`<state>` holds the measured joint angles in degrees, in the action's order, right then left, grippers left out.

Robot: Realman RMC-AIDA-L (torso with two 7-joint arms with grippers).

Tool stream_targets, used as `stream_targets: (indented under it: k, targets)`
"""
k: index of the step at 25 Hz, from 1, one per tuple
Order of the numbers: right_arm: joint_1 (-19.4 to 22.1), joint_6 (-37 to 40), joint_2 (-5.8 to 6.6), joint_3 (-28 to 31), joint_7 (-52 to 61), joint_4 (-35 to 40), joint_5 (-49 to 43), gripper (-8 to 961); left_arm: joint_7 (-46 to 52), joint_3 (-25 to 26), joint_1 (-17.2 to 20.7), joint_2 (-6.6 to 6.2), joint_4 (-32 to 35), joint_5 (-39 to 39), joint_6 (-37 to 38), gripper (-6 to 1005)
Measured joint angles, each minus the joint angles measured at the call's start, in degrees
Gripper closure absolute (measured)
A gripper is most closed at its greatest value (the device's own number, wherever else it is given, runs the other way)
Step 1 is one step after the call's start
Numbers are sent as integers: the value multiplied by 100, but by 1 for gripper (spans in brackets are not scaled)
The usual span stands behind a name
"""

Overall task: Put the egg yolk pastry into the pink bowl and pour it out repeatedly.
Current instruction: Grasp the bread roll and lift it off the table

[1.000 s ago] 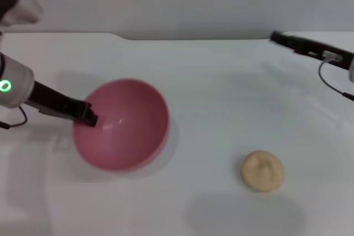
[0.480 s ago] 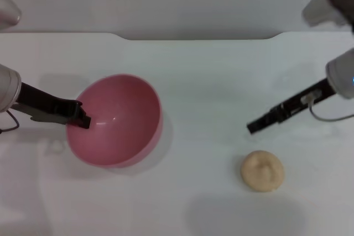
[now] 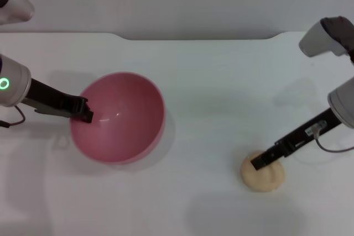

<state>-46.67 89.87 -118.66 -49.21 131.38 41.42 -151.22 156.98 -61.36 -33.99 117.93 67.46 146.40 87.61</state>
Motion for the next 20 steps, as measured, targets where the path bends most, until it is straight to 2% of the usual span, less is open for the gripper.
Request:
stream_targets:
  k: [6, 9, 17, 20]
  targets:
    - [72, 112, -12, -307, 2, 14, -49, 299, 36, -25, 4, 1, 16, 16, -110, 1000]
    - [56, 101, -16, -517, -78, -13, -52, 333, 44, -38, 122, 4, 222, -21, -300, 1001]
    - [58, 125, -14, -444, -141, 87, -10, 425, 58, -43, 145, 4, 223, -41, -332, 1001]
    - [58, 96, -13, -436, -157, 92, -6, 543, 56, -78, 143, 2, 202, -40, -319, 1000]
